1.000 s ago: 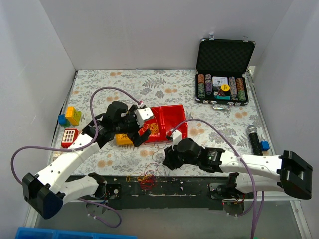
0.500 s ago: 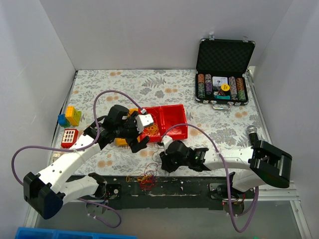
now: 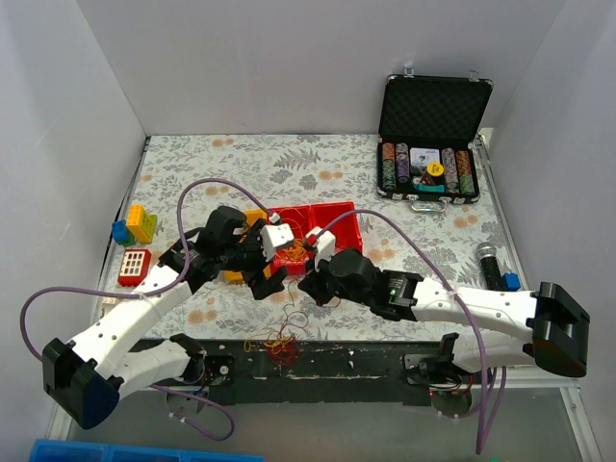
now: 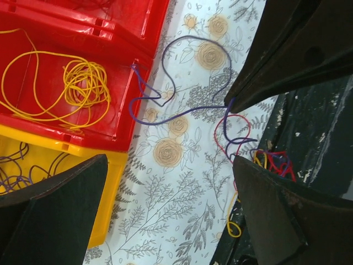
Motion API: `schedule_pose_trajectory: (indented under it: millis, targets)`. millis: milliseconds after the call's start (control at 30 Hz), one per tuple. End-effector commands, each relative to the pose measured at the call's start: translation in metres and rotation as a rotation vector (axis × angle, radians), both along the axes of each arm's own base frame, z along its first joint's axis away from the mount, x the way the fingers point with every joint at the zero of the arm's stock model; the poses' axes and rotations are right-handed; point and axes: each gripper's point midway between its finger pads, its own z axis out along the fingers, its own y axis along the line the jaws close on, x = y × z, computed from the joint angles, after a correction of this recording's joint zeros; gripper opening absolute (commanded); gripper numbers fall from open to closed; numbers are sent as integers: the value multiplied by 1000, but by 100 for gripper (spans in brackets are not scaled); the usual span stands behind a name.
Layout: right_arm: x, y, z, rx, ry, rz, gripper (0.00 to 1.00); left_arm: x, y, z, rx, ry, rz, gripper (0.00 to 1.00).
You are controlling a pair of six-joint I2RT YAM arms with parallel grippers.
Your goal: Untangle the cables
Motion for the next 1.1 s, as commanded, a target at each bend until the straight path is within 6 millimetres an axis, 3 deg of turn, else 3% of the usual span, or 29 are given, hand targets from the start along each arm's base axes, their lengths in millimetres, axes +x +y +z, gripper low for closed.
schedule_pose_trajectory:
  millis: [0,100,500,667,767,833,933,1000,1067]
  targets:
    - [14,6,54,87,-88,-25,1,-7,-18,35,-146,-7,-29,98]
    - [13,8,64,107,-90,-21,1,-13,-27,47,-209,22,-59,98]
    - [11,20,90,169,-101,11,1,-30,-35,47,-236,65,-175,98]
    - [9,26,104,200,-106,33,1,-34,-34,34,-199,78,-221,85]
    - [5,29,112,224,-100,52,1,-24,-34,38,-207,29,-188,65]
    - [1,30,116,251,-90,65,1,-18,-35,44,-231,-14,-167,37]
    - [-2,30,118,277,-78,74,1,-11,-36,54,-259,-64,-134,10]
    - [-3,28,117,278,-72,68,1,-9,-36,56,-256,-71,-129,0]
    - [-2,25,118,282,-75,57,1,-11,-35,53,-238,-58,-138,0]
